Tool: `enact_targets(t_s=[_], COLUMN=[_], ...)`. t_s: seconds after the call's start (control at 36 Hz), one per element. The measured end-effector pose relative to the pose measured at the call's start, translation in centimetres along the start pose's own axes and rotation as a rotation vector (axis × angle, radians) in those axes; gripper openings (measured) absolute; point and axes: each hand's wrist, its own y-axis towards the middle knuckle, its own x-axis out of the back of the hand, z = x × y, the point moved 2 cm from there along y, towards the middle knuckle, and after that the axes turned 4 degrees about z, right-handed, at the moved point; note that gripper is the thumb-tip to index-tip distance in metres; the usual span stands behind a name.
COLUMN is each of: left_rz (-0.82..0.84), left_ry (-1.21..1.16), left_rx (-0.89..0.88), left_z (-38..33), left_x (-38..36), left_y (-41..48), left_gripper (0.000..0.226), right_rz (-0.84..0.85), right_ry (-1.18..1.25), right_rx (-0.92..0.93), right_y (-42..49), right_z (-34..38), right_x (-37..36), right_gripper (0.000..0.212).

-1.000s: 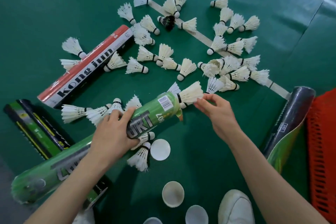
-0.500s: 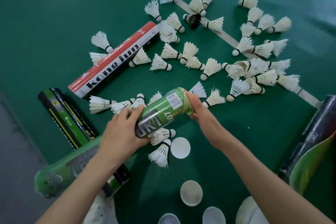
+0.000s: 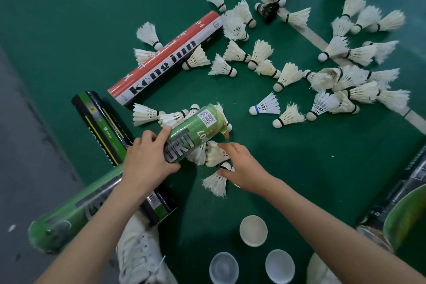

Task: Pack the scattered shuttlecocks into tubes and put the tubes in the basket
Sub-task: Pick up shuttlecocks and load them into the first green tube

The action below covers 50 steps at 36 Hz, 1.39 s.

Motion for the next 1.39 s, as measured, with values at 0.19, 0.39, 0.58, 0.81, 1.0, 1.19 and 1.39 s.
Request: enact_targets(t_s=[0.19, 0.39, 0.58, 0.81, 1.0, 1.19, 1.39], left_rz=[-0.031, -0.054, -0.059, -0.047, -0.023, -0.031, -0.015], left_ry=[-0.018, -0.045, -0.047, -0.016, -0.030, -0.013, -0.093], left_rx=[-0.010, -0.013, -0.024, -0.106, -0.180, -0.206, -0.201], left_z=[-0.5, -0.7, -1.7, -3.5, -5.0, -5.2, -5.3], left_x=[0.1, 0.3, 0.4, 0.2, 0.3, 0.1, -0.3], left_y=[0.1, 0.1, 0.9, 0.8, -0.2, -0.5, -0.8], left_gripper=[0.093, 0.092, 0.093, 0.088, 0.089, 0.091, 0.091], right_rz=[0.022, -0.136, -0.332, -0.805, -0.773, -0.641, -0.765], right_ry=[-0.112, 0.013, 0.126, 1.096, 1.357, 1.189, 1.273], right_rx=[0.020, 0.059, 0.007, -0.189, -0.061, -0.058, -0.066], right_y=[2.2, 1.2, -1.4, -2.1, -1.9, -1.6, -1.9], right_z=[0.5, -0.5, -4.4, -6.1, -2.8, -1.9, -1.8], right_x=[-0.6, 0.6, 4.3, 8.3, 9.1, 8.2, 7.7], right_gripper=[0.074, 0.067, 0.079, 0.035, 0.041, 0.038, 0.031])
